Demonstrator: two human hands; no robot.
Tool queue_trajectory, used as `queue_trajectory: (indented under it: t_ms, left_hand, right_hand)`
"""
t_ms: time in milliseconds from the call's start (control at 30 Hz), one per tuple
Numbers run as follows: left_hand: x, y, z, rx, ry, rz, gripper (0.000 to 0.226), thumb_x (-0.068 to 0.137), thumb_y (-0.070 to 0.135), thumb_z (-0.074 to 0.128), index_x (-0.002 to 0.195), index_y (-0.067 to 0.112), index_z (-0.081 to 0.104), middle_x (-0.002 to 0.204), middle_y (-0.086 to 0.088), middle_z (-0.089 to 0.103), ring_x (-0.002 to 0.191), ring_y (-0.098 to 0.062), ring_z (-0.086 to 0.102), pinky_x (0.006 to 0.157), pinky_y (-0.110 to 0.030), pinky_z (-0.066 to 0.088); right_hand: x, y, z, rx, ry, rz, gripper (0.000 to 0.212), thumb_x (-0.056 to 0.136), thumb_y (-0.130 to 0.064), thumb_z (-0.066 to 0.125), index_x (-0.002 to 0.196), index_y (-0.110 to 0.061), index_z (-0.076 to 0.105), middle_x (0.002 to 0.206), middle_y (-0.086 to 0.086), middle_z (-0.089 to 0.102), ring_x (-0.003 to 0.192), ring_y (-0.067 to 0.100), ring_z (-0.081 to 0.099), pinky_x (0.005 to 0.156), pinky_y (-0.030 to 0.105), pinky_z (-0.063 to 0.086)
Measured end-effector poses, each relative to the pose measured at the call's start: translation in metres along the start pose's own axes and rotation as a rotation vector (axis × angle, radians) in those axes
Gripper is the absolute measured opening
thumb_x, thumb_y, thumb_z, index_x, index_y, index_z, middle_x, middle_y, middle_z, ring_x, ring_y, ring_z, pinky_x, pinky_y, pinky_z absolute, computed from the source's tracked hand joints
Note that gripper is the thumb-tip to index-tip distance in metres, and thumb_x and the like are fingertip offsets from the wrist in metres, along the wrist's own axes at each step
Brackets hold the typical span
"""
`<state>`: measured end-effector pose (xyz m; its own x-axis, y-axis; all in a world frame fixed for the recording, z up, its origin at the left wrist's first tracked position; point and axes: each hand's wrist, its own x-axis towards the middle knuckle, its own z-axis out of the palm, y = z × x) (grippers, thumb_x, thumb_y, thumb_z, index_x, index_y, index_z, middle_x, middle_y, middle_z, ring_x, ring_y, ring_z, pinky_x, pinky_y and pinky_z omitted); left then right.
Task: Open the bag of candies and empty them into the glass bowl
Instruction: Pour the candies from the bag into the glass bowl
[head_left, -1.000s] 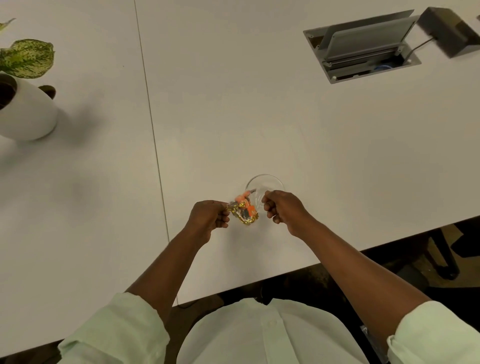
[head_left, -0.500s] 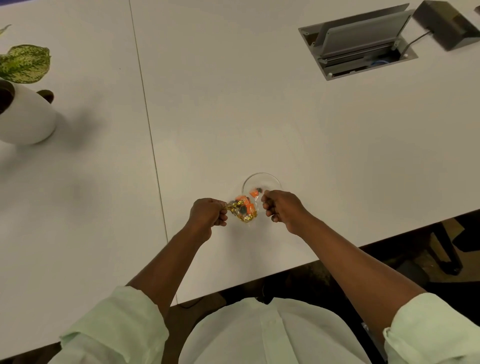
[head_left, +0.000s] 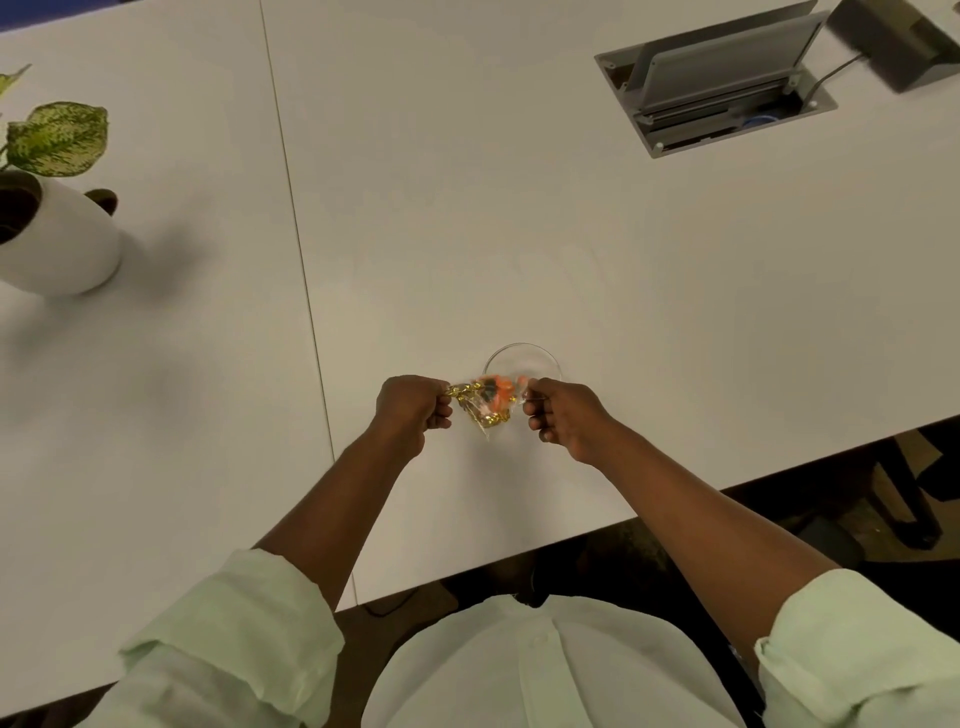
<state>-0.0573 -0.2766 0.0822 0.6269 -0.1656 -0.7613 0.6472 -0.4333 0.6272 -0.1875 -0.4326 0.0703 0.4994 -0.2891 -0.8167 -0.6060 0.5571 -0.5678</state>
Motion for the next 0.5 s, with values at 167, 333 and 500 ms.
queue_trajectory:
  t_ms: [167, 333, 500]
  left_hand:
    - [-0.0013, -0.0019, 0.0006, 0.006, -0.001, -0.022, 0.021, 0.096, -0.002, 0.052, 0.077, 0.002, 0.061, 0.067, -0.010, 0.053, 0.054, -0.018, 0.048, 0.035, -0.020, 0.046]
    - [-0.0029, 0.0008, 0.0048, 0.015, 0.004, -0.024, 0.021, 0.097, -0.003, 0.050, 0.080, 0.001, 0.062, 0.067, -0.009, 0.053, 0.054, -0.017, 0.048, 0.035, -0.019, 0.046]
    - [-0.0060, 0.0008, 0.0083, 0.021, -0.008, -0.007, 0.025, 0.097, -0.002, 0.048, 0.076, 0.003, 0.061, 0.067, -0.009, 0.051, 0.055, -0.017, 0.047, 0.035, -0.018, 0.046]
  right_hand:
    - [0.0015, 0.0014, -0.0012, 0.028, 0.005, 0.006, 0.019, 0.098, -0.021, 0.055, 0.082, -0.012, 0.062, 0.071, 0.006, 0.059, 0.055, 0.017, 0.048, 0.050, 0.026, 0.031]
    - [0.0043, 0.0039, -0.0037, 0.025, 0.019, 0.007, 0.017, 0.097, -0.021, 0.056, 0.087, -0.010, 0.063, 0.070, 0.006, 0.059, 0.054, 0.017, 0.049, 0.049, 0.025, 0.032]
    - [0.0060, 0.0043, -0.0062, 0.021, 0.033, 0.004, 0.014, 0.094, -0.018, 0.057, 0.088, -0.010, 0.066, 0.067, 0.004, 0.060, 0.052, 0.016, 0.049, 0.049, 0.025, 0.032]
